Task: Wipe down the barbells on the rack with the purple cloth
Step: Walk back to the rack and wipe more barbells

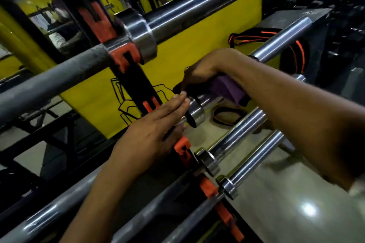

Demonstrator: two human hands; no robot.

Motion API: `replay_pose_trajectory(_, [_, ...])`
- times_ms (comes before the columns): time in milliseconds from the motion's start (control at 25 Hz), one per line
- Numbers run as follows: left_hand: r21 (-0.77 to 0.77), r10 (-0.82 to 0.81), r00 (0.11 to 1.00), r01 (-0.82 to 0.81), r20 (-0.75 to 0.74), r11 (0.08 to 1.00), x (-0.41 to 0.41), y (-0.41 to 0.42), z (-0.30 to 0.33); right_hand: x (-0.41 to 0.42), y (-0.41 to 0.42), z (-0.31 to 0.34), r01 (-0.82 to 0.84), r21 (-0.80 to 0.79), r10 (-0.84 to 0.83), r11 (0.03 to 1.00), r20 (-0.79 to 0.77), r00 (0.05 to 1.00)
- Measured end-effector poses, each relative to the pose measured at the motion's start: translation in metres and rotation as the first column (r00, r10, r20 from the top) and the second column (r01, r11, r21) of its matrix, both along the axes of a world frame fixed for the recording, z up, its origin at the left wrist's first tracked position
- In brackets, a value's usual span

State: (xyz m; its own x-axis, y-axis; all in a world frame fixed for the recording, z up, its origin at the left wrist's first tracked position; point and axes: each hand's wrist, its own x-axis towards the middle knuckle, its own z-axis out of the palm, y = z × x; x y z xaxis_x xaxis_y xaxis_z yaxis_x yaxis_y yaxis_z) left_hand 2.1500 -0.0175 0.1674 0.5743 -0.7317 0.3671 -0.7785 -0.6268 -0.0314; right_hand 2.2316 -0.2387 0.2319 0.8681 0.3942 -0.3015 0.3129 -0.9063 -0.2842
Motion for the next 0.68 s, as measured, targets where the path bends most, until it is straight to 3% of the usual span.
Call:
replay_pose_trajectory(80, [-0.011,-0.002,1.000,0.002,0.008,1.000,0.004,0.000,-0.002,-0.002,-0.005,-0.016,0.002,-0.042,0.006,0.999,0.187,0.982])
replay_pose_trajectory(120, [-0.016,-0.003,1.000,0.003,0.007,1.000,0.005,0.000,-0.004,-0.010,-0.008,-0.031,0.072,0.011,-0.072,0.997,0.346,0.935])
replay_pose_trajectory(160, [-0.024,-0.007,1.000,0.007,0.001,1.000,0.006,0.001,-0.005,-0.022,-0.010,-0.051,0.126,0.153,-0.188,0.980,0.518,0.835])
replay_pose_trajectory(240, [-0.037,-0.018,1.000,0.018,-0.007,0.999,0.008,0.002,-0.005,-0.057,-0.009,-0.092,-0.061,0.559,-0.416,0.827,0.681,0.602])
replay_pose_trajectory(280, [-0.032,-0.024,1.000,0.023,-0.007,0.999,0.008,0.002,-0.004,-0.072,-0.006,-0.111,-0.176,0.706,-0.498,0.686,0.632,0.594])
replay_pose_trajectory(360, [-0.007,-0.024,1.000,0.024,-0.015,1.000,0.007,0.001,-0.003,-0.092,0.002,-0.140,-0.219,0.892,-0.516,0.396,0.414,0.750])
replay_pose_trajectory(400, [-0.001,-0.023,1.000,0.023,-0.018,1.000,0.006,0.001,-0.002,-0.100,0.003,-0.149,-0.195,0.928,-0.495,0.316,0.337,0.801])
replay_pose_trajectory(560, [-0.096,-0.037,0.992,0.026,-0.121,0.995,0.003,-0.001,0.003,-0.132,-0.013,-0.166,-0.056,0.989,-0.456,0.139,0.114,0.883])
replay_pose_trajectory(680, [-0.236,0.004,0.985,-0.045,-0.170,0.971,-0.013,-0.018,0.006,-0.154,-0.030,-0.166,0.073,0.996,-0.511,-0.047,-0.087,0.855])
